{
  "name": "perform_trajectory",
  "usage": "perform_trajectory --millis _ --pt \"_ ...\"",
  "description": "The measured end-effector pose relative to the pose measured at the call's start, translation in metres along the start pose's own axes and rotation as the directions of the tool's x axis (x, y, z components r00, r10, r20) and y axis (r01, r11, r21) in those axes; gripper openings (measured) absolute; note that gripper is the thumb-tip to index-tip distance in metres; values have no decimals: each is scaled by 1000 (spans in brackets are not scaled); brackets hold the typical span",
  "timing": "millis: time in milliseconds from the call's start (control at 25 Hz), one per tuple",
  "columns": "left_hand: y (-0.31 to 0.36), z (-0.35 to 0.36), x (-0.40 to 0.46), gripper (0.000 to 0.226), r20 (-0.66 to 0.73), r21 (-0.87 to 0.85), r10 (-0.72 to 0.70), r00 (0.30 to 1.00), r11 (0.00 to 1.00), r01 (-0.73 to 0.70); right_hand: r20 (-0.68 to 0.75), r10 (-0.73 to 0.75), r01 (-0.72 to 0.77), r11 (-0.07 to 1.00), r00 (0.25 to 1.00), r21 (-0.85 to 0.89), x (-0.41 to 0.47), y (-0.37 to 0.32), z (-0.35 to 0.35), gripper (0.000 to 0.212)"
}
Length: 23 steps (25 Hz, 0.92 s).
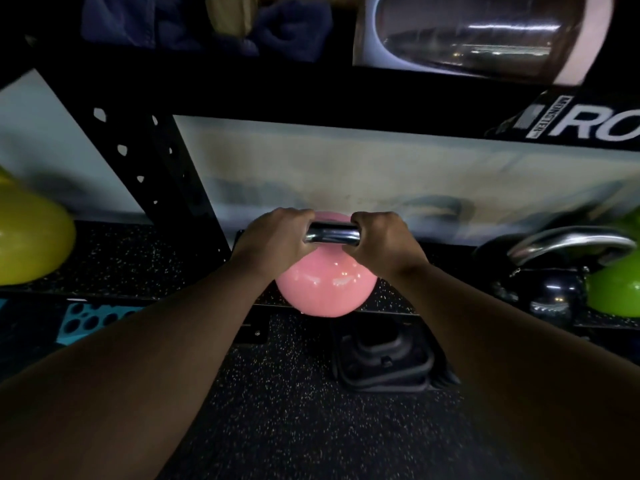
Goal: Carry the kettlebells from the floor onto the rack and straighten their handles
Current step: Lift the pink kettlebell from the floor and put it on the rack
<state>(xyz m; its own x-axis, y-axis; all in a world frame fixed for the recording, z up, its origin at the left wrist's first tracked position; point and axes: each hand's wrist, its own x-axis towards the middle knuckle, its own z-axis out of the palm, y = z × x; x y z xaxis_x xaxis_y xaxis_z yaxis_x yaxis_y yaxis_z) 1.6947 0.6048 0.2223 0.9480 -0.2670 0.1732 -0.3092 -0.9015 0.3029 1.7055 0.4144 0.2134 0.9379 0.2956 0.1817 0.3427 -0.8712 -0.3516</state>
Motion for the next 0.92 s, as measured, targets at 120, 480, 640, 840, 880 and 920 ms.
perform_trajectory --millis 120,480,640,840,880,920 --pt "-3 1 16 21 -10 -78 -34 999 996 33 19 31 -31 999 999 9 15 1 -2 18" --pt "-15 6 67 23 84 -146 -155 984 975 166 122 165 -167 986 979 7 61 6 -5 21" --pt "-17 10 68 21 79 -139 -157 984 976 166 113 165 -166 986 980 -3 61 7 -2 22" --pt "-22 0 51 58 150 -231 -166 975 953 197 142 71 -60 995 987 -84 57 2 -20 67" --pt "-26 -2 39 68 143 -221 -194 971 950 223 114 0 9 997 994 -78 53 -3 -26 77" --pt "-32 -5 23 73 114 -183 -223 968 953 241 86 -70 74 996 994 -49 49 -12 -31 81"
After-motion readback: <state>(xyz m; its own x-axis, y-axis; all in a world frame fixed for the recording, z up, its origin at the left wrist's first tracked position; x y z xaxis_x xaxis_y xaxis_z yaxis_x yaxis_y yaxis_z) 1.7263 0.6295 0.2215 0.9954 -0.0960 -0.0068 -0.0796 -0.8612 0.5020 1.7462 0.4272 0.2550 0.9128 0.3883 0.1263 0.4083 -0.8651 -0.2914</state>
